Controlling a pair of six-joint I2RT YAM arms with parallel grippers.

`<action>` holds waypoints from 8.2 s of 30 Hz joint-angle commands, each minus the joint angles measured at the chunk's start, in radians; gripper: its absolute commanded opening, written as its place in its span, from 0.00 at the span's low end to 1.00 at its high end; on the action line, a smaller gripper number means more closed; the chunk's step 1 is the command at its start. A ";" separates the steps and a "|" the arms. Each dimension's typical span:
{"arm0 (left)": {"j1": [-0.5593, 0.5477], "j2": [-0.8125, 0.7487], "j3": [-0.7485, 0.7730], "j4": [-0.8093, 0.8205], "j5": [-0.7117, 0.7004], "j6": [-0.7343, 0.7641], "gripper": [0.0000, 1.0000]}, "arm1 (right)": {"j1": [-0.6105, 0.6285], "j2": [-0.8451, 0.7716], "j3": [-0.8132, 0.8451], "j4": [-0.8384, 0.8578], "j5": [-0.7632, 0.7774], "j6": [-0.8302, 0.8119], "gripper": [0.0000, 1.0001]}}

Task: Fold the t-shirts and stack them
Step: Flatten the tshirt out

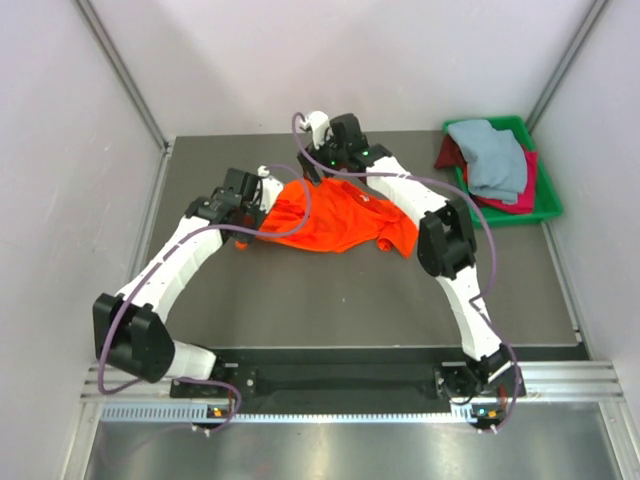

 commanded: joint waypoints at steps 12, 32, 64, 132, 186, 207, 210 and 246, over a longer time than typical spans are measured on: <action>0.055 0.122 0.013 0.026 0.000 0.000 0.00 | -0.126 0.010 -0.188 -0.077 0.059 0.052 0.86; 0.084 0.283 0.087 0.106 0.044 -0.002 0.00 | -0.160 -0.484 -0.693 -0.146 0.054 0.087 0.84; 0.092 0.334 0.145 0.071 0.081 -0.078 0.00 | -0.209 0.127 0.045 -0.080 0.051 0.034 0.76; 0.171 -0.178 0.415 0.328 0.101 0.119 0.00 | -0.206 -1.174 -0.501 -0.011 0.263 0.060 0.00; -0.169 0.191 1.034 0.273 0.396 -0.118 0.00 | -0.396 -1.165 -0.978 0.038 0.091 0.195 1.00; -0.175 -0.022 -0.120 0.275 0.397 -0.131 0.00 | -0.361 -1.130 -1.067 -0.074 -0.196 0.046 1.00; -0.171 -0.010 -0.187 0.275 0.397 -0.131 0.00 | -0.268 -1.101 -1.134 -0.105 -0.167 -0.116 1.00; -0.094 0.042 -0.056 0.213 0.234 -0.085 0.00 | -0.225 -0.769 -1.414 0.075 0.047 -0.519 0.55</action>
